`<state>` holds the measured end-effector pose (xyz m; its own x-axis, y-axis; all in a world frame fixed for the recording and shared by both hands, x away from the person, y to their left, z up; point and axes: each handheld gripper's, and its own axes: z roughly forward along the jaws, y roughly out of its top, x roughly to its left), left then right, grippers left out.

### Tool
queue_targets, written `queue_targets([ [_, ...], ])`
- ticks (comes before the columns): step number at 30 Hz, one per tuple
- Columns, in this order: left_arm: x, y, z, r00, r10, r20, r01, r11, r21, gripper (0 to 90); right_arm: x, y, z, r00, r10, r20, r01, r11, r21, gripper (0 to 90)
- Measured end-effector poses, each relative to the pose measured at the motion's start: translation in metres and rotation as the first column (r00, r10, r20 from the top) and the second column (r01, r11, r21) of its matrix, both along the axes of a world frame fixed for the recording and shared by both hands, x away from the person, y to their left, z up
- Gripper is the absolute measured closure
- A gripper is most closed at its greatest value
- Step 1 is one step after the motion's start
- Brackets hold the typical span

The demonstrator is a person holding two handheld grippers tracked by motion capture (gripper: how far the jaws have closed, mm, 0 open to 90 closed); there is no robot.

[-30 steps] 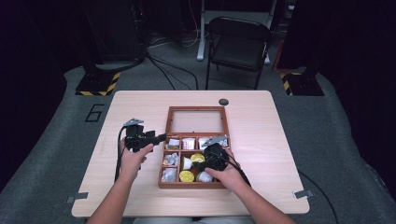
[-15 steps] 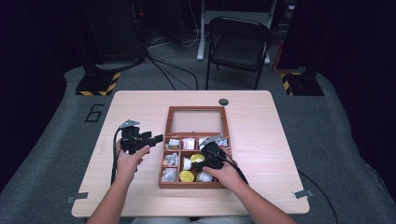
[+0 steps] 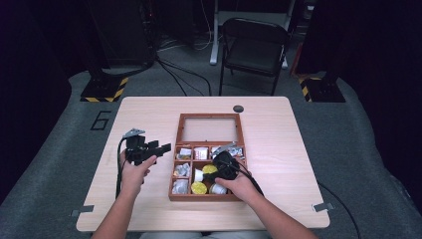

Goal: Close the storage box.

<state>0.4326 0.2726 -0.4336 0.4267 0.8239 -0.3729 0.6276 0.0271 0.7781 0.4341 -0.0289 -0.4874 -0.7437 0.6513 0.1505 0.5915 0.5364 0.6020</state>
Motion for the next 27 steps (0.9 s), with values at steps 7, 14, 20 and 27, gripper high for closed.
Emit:
queue_targets([
  [7,0.002,0.0,-0.001,1.0,-0.003,0.003,0.003,1.0,0.001,34.0,-0.001,0.0,0.0,1.0,0.005,0.002,-0.005,1.0,-0.006,36.9],
  [14,0.002,0.0,-0.001,1.0,-0.001,-0.001,0.001,1.0,-0.002,34.0,-0.002,0.001,0.001,0.9999,0.005,0.014,-0.005,0.9999,-0.012,37.0],
  [20,0.002,0.0,-0.001,1.0,-0.001,0.001,0.001,1.0,-0.001,34.0,-0.007,0.003,0.009,0.999,0.025,0.036,-0.025,0.9997,-0.008,37.0],
  [27,0.003,0.001,-0.001,1.0,0.003,0.0,-0.003,1.0,-0.007,34.0,-0.01,0.0,0.019,0.9986,0.019,0.049,-0.02,0.9997,0.016,37.0],
])
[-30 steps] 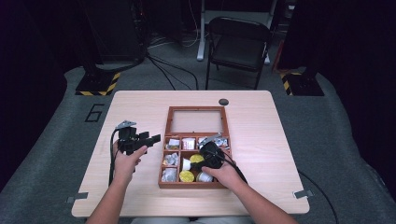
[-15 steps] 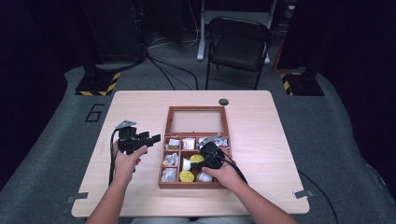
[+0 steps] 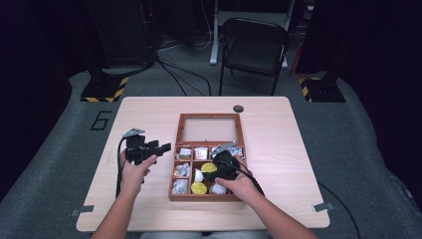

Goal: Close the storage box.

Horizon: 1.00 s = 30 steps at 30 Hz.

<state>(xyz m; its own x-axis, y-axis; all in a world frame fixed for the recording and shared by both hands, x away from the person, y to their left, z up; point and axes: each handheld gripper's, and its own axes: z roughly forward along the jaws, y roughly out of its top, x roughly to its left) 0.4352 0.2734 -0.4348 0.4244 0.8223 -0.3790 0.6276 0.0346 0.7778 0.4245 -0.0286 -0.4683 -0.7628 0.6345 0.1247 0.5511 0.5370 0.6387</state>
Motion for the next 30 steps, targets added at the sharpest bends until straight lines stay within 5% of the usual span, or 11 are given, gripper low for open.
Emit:
queue_targets([
  [16,0.011,-0.008,-0.001,0.9999,-0.014,-0.006,0.013,0.9998,-0.013,34.0,-0.009,-0.016,0.022,0.9982,-0.017,0.058,0.015,0.9992,0.036,37.0],
  [30,0.019,-0.021,-0.005,0.9983,-0.056,-0.017,0.056,0.9983,0.017,34.1,0.001,-0.055,0.027,0.9873,-0.143,0.069,0.139,0.9887,0.056,37.0],
])
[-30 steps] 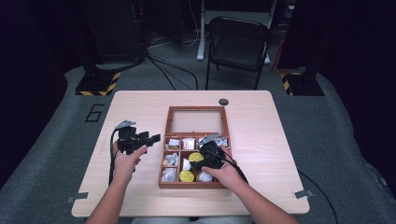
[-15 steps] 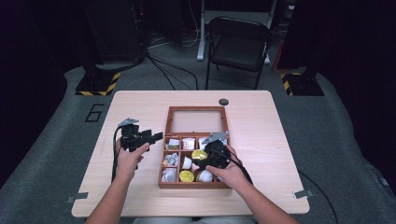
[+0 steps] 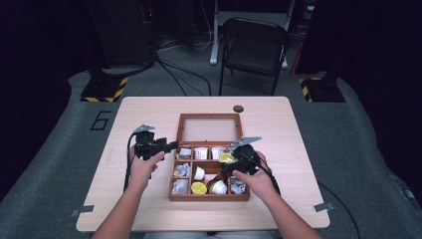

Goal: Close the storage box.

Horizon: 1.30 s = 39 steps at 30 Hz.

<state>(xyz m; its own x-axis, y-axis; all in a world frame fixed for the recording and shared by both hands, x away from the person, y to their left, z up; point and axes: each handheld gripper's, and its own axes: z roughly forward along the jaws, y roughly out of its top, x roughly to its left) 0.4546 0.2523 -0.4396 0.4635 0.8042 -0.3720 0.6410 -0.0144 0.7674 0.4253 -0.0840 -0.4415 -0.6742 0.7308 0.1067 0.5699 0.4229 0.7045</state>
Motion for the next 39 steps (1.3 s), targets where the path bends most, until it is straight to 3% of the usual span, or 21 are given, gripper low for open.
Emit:
queue_targets([
  [6,0.001,-0.001,0.001,1.0,-0.003,0.001,0.003,1.0,-0.002,34.1,0.005,-0.019,0.002,0.9978,-0.065,-0.004,0.066,0.9978,0.011,37.0],
  [15,0.003,-0.001,0.0,1.0,-0.001,-0.001,0.001,1.0,-0.01,34.2,0.013,-0.046,0.001,0.9872,-0.155,0.037,0.156,0.9873,-0.028,37.0],
  [27,0.004,-0.001,0.001,1.0,-0.001,-0.002,0.001,1.0,-0.007,34.1,0.025,-0.084,-0.005,0.9576,-0.278,0.073,0.284,0.9546,-0.089,37.0],
  [39,0.004,0.001,0.001,1.0,0.005,0.003,-0.005,1.0,-0.005,34.2,0.034,-0.117,-0.013,0.9208,-0.386,0.058,0.39,0.9154,-0.1,37.0],
])
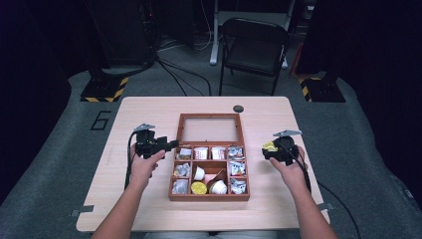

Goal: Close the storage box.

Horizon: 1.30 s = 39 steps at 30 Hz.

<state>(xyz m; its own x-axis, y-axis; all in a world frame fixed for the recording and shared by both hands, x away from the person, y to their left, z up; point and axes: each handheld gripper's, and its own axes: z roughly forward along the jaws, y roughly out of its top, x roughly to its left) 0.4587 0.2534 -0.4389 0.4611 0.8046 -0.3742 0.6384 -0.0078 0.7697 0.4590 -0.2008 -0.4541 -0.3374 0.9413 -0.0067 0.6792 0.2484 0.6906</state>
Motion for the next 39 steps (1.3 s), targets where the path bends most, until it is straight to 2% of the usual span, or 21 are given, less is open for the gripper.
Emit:
queue_targets([
  [4,0.0,0.0,0.0,1.0,0.006,-0.003,-0.006,1.0,-0.004,34.1,0.002,-0.009,-0.002,0.9997,-0.023,0.0,0.023,0.9997,0.001,37.0],
  [10,0.0,0.001,-0.001,1.0,0.006,-0.003,-0.006,1.0,-0.002,34.2,0.004,-0.018,-0.006,0.9986,-0.052,0.002,0.052,0.9984,-0.022,37.0],
  [13,0.0,0.001,-0.001,1.0,0.004,-0.004,-0.004,1.0,0.001,34.1,0.004,-0.019,-0.008,0.9975,-0.07,-0.011,0.07,0.9973,-0.021,37.0],
  [28,0.001,0.002,-0.002,0.9999,0.008,-0.009,-0.008,1.0,0.0,34.1,0.009,-0.032,-0.021,0.9948,-0.099,-0.024,0.098,0.9945,-0.037,37.0],
  [34,0.001,0.003,-0.003,0.9999,0.007,-0.01,-0.007,1.0,0.0,34.1,0.01,-0.033,-0.027,0.9923,-0.115,-0.046,0.113,0.9929,-0.038,37.0],
  [39,0.001,0.003,-0.003,0.9999,0.008,-0.013,-0.008,1.0,0.0,34.2,0.012,-0.035,-0.03,0.993,-0.111,-0.04,0.109,0.9929,-0.047,37.0],
])
